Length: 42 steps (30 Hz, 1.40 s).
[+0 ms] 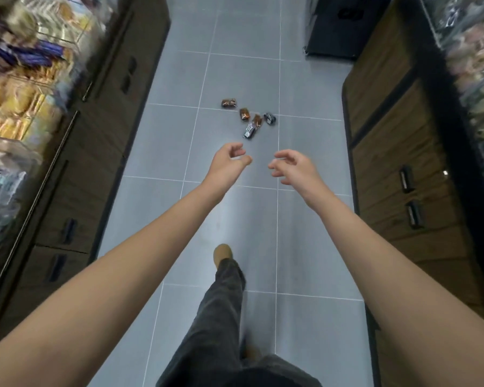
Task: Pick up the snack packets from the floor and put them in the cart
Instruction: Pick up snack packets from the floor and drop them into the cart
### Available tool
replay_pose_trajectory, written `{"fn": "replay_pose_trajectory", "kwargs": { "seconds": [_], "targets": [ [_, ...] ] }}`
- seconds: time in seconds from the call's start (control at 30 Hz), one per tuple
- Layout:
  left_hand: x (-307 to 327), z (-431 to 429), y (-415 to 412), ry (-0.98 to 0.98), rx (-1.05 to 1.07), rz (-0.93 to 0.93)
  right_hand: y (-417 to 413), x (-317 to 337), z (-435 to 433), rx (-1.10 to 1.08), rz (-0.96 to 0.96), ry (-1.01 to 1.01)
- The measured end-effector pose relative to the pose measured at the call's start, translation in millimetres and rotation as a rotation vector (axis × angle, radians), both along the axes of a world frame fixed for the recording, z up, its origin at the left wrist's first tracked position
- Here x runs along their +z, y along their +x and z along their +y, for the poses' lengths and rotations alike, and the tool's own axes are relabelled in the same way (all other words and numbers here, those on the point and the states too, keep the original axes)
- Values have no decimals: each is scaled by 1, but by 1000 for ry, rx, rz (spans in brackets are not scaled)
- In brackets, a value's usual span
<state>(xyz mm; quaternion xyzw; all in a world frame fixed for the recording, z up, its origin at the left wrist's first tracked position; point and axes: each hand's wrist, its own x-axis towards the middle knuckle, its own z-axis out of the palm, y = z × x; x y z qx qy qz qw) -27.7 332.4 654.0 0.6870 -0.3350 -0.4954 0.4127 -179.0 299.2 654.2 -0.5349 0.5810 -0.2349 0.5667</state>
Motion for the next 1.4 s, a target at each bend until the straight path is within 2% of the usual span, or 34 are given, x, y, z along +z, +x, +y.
{"fn": "replay_pose_trajectory", "kwargs": {
  "seconds": [0.33, 0.73, 1.0, 1.23, 1.4],
  "targets": [
    [2, -190, 87, 40, -63, -10, 85, -9, -177, -75, 51, 77],
    [-32, -391, 145, 93, -129, -82, 149, -52, -377, -126, 28, 154],
    [-65, -551, 170, 238, -221, -148, 179, -83, -532, -166, 43, 238],
    [-87, -644, 191, 307, -275, -109, 201, -102, -615, -265, 61, 289],
    [-121, -701, 216, 344, -355, -159, 223, -131, -653, -383, 69, 361]
  ]
}}
